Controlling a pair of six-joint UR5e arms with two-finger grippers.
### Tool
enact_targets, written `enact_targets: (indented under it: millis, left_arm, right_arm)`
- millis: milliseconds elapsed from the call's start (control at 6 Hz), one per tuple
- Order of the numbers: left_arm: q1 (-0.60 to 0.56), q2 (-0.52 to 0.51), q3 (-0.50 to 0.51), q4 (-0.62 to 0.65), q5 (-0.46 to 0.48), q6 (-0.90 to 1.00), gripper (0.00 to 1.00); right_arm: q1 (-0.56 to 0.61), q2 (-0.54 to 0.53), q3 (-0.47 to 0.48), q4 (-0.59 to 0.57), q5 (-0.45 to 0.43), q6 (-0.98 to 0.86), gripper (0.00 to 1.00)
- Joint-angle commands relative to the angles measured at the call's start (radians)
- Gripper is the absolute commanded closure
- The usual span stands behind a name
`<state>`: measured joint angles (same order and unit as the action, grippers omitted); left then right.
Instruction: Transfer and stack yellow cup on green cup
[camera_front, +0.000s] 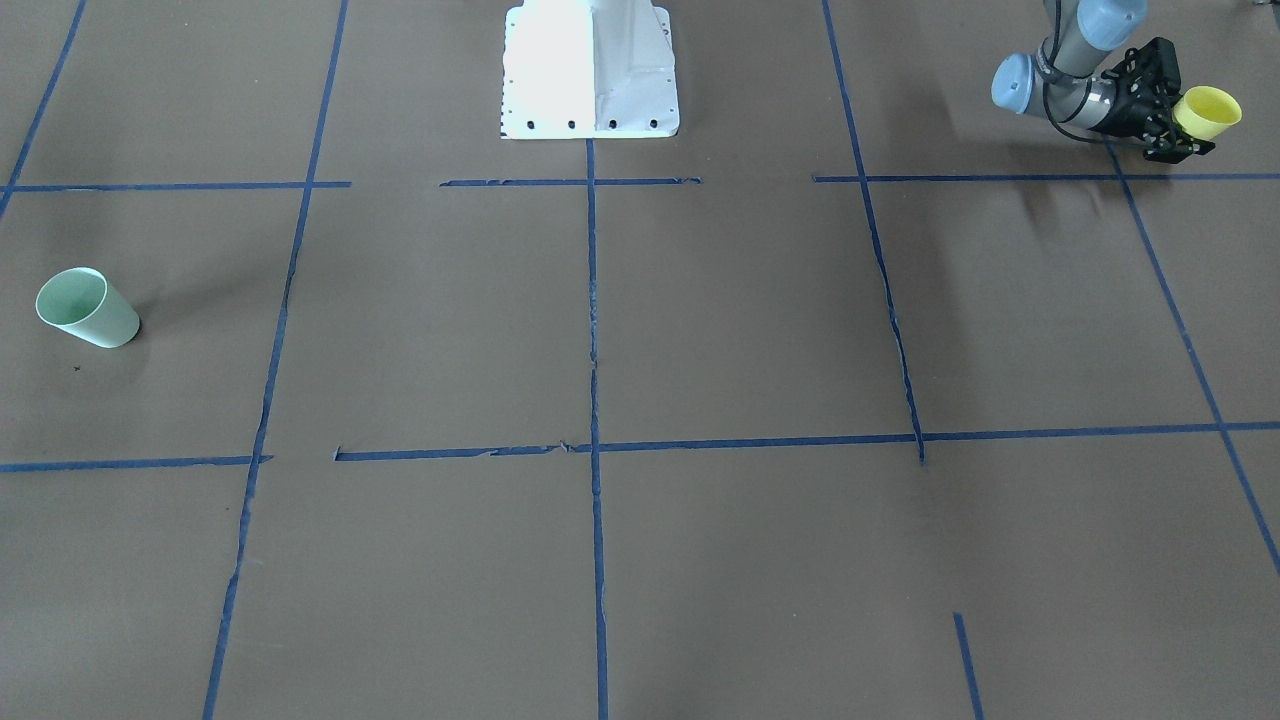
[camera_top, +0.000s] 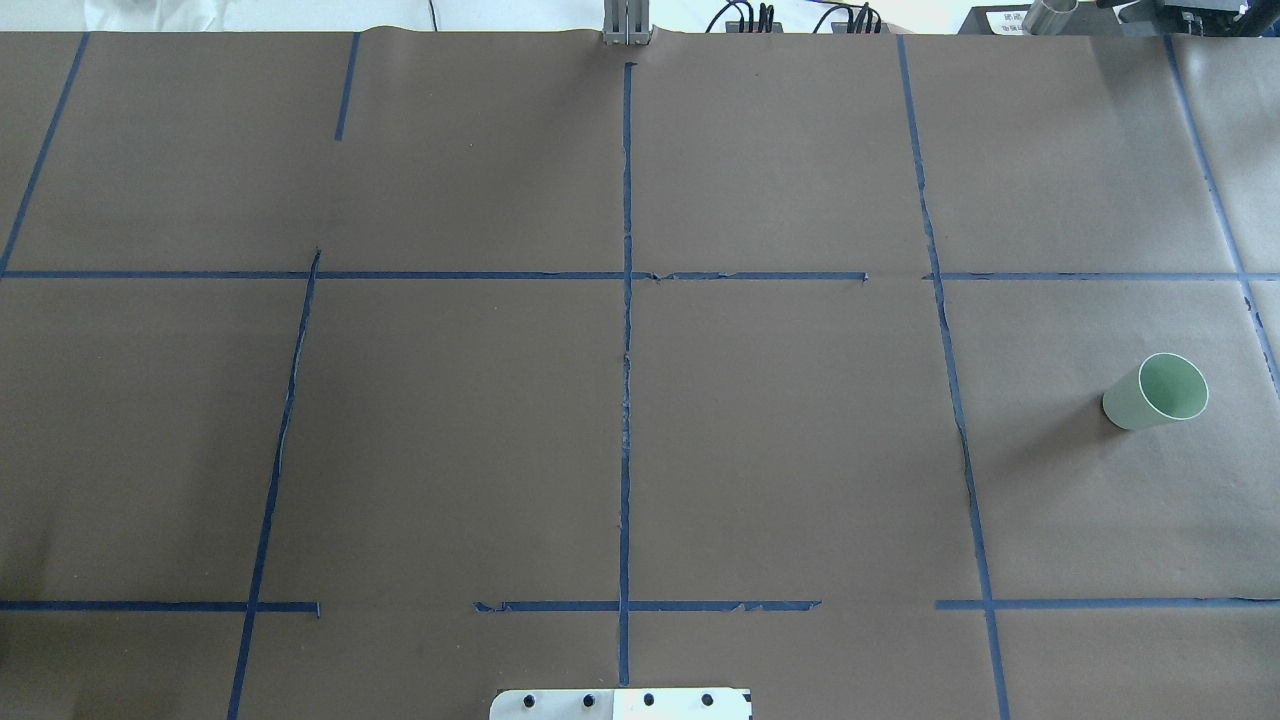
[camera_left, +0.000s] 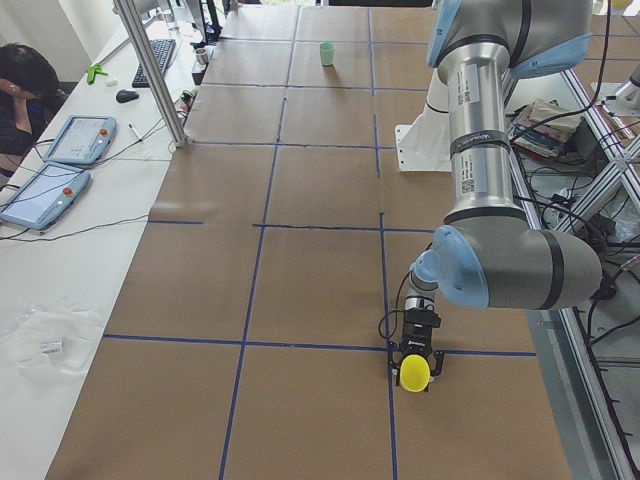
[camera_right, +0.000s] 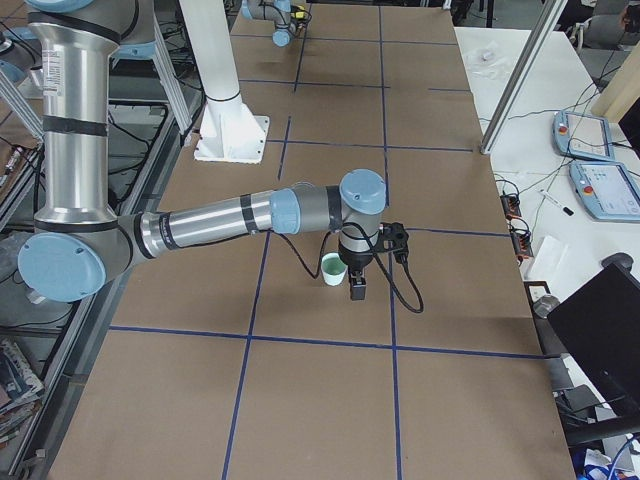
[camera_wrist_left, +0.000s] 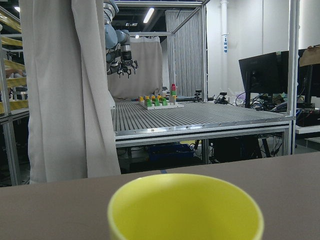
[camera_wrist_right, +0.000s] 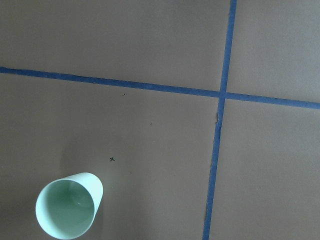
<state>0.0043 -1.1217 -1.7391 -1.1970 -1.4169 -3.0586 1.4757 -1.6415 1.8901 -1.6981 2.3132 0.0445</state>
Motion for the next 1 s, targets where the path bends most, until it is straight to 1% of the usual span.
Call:
enact_targets:
  millis: [0, 167, 333, 500, 667, 833]
  left_arm:
    - [-0.123, 0.023, -0.004, -0.001, 0.107, 0.114, 0.32]
    - [-0.294, 0.013, 0.006, -0.039, 0.256, 0.247, 0.32]
    - [-0.445, -0.033, 0.018, -0.108, 0.385, 0.402, 0.32]
    - [-0.548, -0.047, 0.019, -0.178, 0.447, 0.541, 0.32]
    - [-0.666, -0.056, 0.023, -0.34, 0.501, 0.774, 0.32]
    - [-0.784, -0.114, 0.067, -0.562, 0.525, 1.049, 0.36]
  right_arm:
    - [0.0, 0.0, -0.003, 0.0, 0.0, 0.0, 0.0]
    - [0.0, 0.0, -0.003, 0.0, 0.0, 0.0, 0.0]
    - [0.0, 0.0, -0.005, 0.0, 0.003, 0.0, 0.0]
    - [0.0, 0.0, -0.003, 0.0, 0.003, 0.0, 0.0]
    - [-0.003, 0.0, -0.009, 0.0, 0.003, 0.0, 0.0]
    - [-0.006, 0.0, -0.012, 0.0, 0.003, 0.0, 0.0]
